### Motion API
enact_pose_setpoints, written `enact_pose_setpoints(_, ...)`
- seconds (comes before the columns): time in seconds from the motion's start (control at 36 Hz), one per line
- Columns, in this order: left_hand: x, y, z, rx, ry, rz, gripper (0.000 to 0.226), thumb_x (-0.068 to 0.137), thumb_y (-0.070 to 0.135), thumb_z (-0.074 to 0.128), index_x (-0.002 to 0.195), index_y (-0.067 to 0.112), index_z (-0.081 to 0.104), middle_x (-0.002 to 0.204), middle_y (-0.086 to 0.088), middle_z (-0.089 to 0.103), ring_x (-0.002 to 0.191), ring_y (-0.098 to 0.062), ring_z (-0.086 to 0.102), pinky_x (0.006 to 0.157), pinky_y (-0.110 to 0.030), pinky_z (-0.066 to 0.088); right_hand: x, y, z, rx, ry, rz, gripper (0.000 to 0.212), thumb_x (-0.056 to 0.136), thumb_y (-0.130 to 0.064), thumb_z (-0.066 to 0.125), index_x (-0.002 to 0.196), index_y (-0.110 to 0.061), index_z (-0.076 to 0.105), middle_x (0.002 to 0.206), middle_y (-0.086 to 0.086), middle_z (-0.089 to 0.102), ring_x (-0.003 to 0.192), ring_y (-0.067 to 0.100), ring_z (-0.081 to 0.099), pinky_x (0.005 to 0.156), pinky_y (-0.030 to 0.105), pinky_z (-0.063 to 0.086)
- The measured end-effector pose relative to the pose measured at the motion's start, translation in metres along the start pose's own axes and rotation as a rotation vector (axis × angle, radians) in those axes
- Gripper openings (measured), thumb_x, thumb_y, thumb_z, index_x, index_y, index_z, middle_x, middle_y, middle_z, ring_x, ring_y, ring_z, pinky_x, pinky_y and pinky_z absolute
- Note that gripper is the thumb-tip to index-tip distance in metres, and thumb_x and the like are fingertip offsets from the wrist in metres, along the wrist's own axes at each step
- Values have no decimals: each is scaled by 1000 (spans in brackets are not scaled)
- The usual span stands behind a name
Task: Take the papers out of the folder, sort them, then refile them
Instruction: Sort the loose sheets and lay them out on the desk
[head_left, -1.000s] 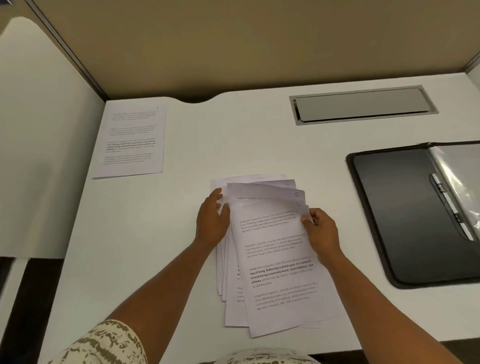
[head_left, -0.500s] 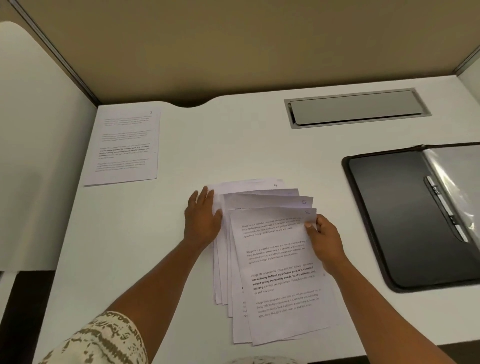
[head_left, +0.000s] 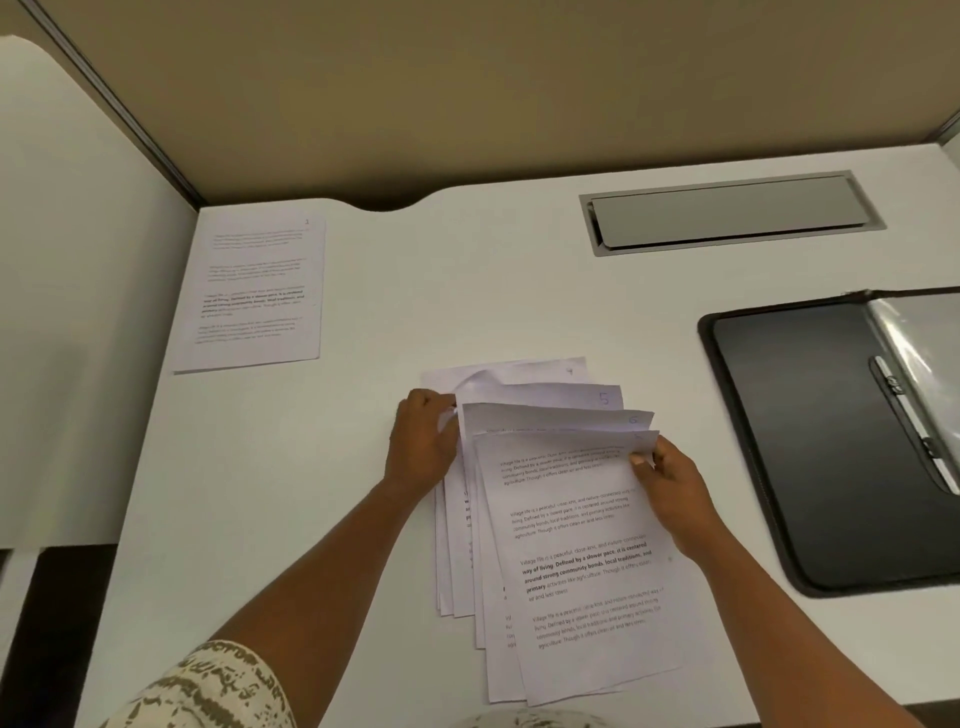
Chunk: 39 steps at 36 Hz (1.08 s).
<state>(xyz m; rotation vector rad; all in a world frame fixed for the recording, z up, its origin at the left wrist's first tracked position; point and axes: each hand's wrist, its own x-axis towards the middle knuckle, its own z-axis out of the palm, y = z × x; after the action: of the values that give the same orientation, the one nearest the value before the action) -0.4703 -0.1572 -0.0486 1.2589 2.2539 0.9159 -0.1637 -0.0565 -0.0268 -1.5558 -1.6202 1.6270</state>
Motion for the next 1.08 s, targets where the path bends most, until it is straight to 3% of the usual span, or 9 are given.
enact_pose_setpoints(0.17,-9,26,-9,-704,-154,-437,23,97,9,61,115,20,56,92,-3,71,64,-7,59,54,-21,45,2,-6,0,73,-34,44,18,104,-15,52,118,-18,64,114,1,71,106,22,69,89,36,56)
enact_pose_setpoints(0.25,-12,28,-11,-823,-206,-539,32,93,5,64,120,16,53,100,-5,70,68,-11,61,57,-25,49,4,-13,8,60,-25,42,10,101,-19,59,110,-16,63,110,5,72,96,24,71,78,33,59)
enact_pose_setpoints(0.36,-15,29,-16,-921,-301,-620,25,93,9,63,114,21,55,85,-6,63,63,-15,54,52,-25,46,8,-17,19,50,4,23,13,98,-19,64,110,-23,59,108,2,71,98,24,70,80,35,59)
enact_pose_setpoints(0.5,-20,31,-23,-979,-305,-632,30,90,7,59,117,21,55,72,-4,65,57,-15,55,49,-23,46,7,-22,25,103,-5,40,35,99,-13,62,128,-32,56,111,-9,69,96,-2,66,78,13,53)
enact_pose_setpoints(0.61,-22,30,-23,-1074,-339,-603,47,85,6,55,129,25,59,97,-8,71,77,-21,65,62,-28,55,11,-21,26,47,-38,52,26,100,-16,61,123,-25,68,110,-6,76,97,14,73,85,33,59)
enact_pose_setpoints(0.78,-25,39,-26,-1250,-369,-746,36,92,12,36,100,6,71,86,-10,72,70,-22,67,68,-31,54,14,-23,28,64,1,59,12,101,-20,59,106,-17,69,101,0,76,94,23,72,85,43,60)
enact_pose_setpoints(0.89,-15,40,-25,-1039,-106,-791,34,92,25,44,63,19,59,53,4,53,52,-14,43,50,-24,35,10,-24,27,126,-35,42,17,103,-19,56,117,-23,66,111,-5,75,104,16,70,91,37,56)
enact_pose_setpoints(0.97,-8,23,-17,-423,125,-381,33,100,14,41,95,17,73,88,2,72,79,-13,63,71,-24,49,6,-26,25,112,-66,-12,26,104,-13,52,124,-25,64,119,-9,73,112,7,66,97,28,49)
enact_pose_setpoints(1.08,4,-9,-13,38,120,43,37,89,11,50,123,12,66,127,-7,64,123,-25,51,104,-37,42,4,-24,19,116,-65,-28,29,105,-12,50,130,-20,62,122,-6,71,117,12,65,100,32,49)
